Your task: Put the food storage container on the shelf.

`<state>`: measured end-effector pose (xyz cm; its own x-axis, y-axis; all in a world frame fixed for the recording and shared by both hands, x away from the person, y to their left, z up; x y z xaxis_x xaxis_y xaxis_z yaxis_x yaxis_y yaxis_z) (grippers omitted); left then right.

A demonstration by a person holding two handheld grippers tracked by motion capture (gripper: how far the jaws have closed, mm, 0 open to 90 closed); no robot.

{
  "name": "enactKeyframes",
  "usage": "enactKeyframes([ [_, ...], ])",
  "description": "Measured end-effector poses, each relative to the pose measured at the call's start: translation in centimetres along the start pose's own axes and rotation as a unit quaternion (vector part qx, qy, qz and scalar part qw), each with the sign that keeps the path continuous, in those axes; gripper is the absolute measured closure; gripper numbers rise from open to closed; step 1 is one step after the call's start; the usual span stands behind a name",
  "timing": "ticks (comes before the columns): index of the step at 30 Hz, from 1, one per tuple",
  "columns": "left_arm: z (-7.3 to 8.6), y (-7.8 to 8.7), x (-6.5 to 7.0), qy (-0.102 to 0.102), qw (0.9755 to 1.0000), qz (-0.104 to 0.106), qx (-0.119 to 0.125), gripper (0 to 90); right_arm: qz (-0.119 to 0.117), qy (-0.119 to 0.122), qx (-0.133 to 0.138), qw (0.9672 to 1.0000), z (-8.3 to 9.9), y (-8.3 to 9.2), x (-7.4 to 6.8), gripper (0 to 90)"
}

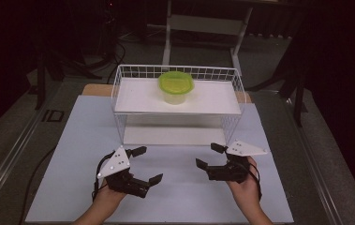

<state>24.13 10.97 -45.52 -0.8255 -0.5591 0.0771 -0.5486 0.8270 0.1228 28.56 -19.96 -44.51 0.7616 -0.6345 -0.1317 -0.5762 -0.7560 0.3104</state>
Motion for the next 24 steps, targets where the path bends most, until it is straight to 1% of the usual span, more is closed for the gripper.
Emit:
enactKeyframes([
  [1, 0.1, 0.0, 0.0, -0.001, 1.0000, 0.001, -0.001, 1.2, -0.004, -0.003, 0.002, 1.0000, 0.4, 0.3, 0.1, 15.9],
  [4, 0.7, 0.1, 0.0, 0.004, 1.0000, 0.005, -0.007, 1.2, -0.004, -0.003, -0.002, 1.0000, 1.2, 0.9, 0.3, 15.9],
  [10, 1.7, 0.2, 0.2, -0.008, 0.9997, 0.014, -0.017, 1.2, 0.001, 0.001, -0.006, 1.0000, 2.4, 2.0, 0.7, 15.9],
  [11, 1.9, 0.2, 0.2, -0.010, 0.9996, 0.015, -0.020, 1.2, 0.001, -0.001, -0.008, 1.0000, 2.5, 2.1, 0.7, 15.9],
  [13, 2.4, 0.3, 0.2, -0.006, 0.9995, 0.019, -0.024, 1.2, 0.000, -0.002, -0.008, 1.0000, 2.8, 2.3, 0.8, 15.9],
  [17, 2.9, 0.4, 0.2, -0.005, 0.9993, 0.019, -0.030, 1.2, -0.002, -0.002, -0.006, 1.0000, 3.2, 2.7, 0.8, 16.0],
  [19, 3.1, 0.6, 0.1, -0.007, 0.9993, 0.019, -0.032, 1.2, -0.002, 0.008, -0.006, 0.9999, 3.3, 2.9, 0.7, 16.0],
  [22, 3.2, 0.8, 0.1, -0.007, 0.9991, 0.022, -0.034, 1.2, -0.003, 0.013, -0.007, 0.9999, 3.4, 3.2, 0.6, 16.0],
  [24, 3.3, 1.0, 0.1, -0.008, 0.9991, 0.023, -0.034, 1.2, -0.007, 0.010, -0.006, 0.9999, 3.7, 3.5, 0.6, 15.9],
])
Point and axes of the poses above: each handheld gripper's, and its own axes: y roughly backward along the jaws, z roughly out of its underside, x roughly to its right, the point moved 2 cm from there along -y, roughly forward along the jaws, and after that the axes turned 6 degrees about x, right-handed, at the moved point
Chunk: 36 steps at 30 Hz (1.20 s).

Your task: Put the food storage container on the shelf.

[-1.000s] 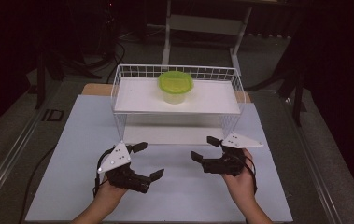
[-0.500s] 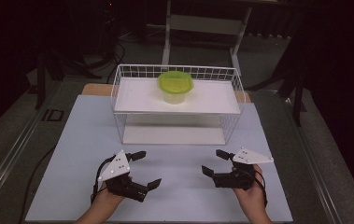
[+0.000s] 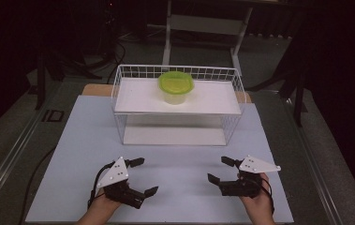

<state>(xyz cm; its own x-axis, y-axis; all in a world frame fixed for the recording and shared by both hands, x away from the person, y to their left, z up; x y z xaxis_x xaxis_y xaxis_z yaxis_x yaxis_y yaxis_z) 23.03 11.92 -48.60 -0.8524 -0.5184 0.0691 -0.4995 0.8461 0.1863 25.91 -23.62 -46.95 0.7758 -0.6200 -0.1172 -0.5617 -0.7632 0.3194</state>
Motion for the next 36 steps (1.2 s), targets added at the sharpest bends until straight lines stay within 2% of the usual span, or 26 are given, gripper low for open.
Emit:
enactKeyframes([
  [4, 0.2, 0.2, 0.0, 0.001, 1.0000, 0.001, -0.002, 1.2, -0.003, 0.001, -0.003, 1.0000, 0.5, 0.4, 0.1, 16.0],
  [8, 0.3, 0.5, -0.1, 0.004, 1.0000, 0.001, -0.001, 1.2, -0.005, 0.013, -0.010, 0.9999, 0.9, 0.7, 0.2, 15.9],
  [16, 0.8, 0.9, -0.2, 0.006, 1.0000, -0.002, 0.006, 1.2, 0.002, 0.012, 0.000, 0.9999, 1.8, 1.3, 0.8, 15.9],
  [21, 1.1, 1.3, -0.4, 0.001, 0.9999, -0.008, 0.015, 1.2, 0.005, 0.019, -0.010, 0.9998, 2.7, 1.1, 1.2, 15.9],
  [22, 1.1, 1.4, -0.5, -0.003, 0.9998, -0.010, 0.015, 1.2, -0.003, 0.017, -0.006, 0.9998, 2.9, 1.1, 1.4, 15.9],
  [26, 1.2, 1.7, -0.6, 0.004, 0.9997, -0.010, 0.021, 1.2, -0.001, 0.019, -0.004, 0.9998, 3.2, 1.0, 1.8, 15.9],
  [27, 1.1, 2.0, -0.8, 0.009, 0.9995, -0.010, 0.028, 1.2, -0.004, 0.011, 0.002, 0.9999, 3.5, 0.9, 2.2, 15.9],
  [30, 1.1, 2.1, -0.9, 0.016, 0.9992, -0.011, 0.034, 1.2, -0.004, 0.010, -0.001, 0.9999, 3.7, 0.7, 2.2, 15.9],
  [36, 1.0, 2.1, -0.8, 0.010, 0.9993, -0.010, 0.036, 1.2, -0.004, 0.015, -0.003, 0.9999, 3.7, 0.7, 2.1, 15.9],
])
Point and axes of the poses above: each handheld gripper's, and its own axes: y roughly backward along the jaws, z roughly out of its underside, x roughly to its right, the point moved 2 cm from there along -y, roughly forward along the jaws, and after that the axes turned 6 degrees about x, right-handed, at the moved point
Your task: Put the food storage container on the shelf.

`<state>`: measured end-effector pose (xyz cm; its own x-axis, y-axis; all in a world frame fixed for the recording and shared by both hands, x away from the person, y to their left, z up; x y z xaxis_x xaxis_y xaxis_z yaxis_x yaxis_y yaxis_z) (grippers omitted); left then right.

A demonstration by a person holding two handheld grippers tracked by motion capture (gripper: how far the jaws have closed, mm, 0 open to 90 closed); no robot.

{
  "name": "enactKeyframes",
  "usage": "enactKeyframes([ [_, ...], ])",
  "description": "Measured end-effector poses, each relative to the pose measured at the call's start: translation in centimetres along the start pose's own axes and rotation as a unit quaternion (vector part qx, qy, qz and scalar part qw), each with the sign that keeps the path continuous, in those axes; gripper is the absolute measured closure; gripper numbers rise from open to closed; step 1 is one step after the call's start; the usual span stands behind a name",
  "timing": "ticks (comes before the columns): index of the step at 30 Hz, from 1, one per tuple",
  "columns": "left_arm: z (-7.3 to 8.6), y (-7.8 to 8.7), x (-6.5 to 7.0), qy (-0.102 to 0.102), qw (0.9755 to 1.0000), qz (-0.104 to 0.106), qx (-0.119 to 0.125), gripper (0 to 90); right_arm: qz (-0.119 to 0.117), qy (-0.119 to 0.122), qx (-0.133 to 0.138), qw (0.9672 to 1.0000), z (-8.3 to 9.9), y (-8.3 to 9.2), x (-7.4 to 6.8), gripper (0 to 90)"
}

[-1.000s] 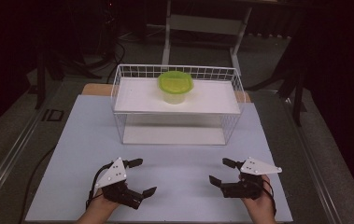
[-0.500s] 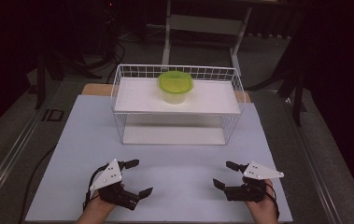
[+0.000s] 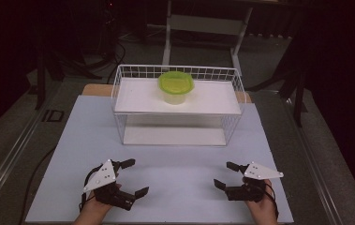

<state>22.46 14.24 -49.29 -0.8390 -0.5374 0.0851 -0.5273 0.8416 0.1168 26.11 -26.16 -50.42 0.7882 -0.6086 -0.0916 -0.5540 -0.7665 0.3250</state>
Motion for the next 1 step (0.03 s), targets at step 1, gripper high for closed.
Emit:
enactKeyframes([
  [1, 0.00, 0.00, 0.00, 0.000, 1.0000, 0.000, 0.000, 1.2, 0.000, 0.000, 0.001, 1.0000, 0.00, 0.00, -0.02, 15.9],
])
Point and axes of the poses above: each handheld gripper's, and its own axes: y roughly backward along the jaws, z roughly out of its underside, x roughly to its right, the point moved 2 cm from there along -y, roughly forward along the jaws, and after that the axes turned 6 degrees about x, right-handed, at the moved point
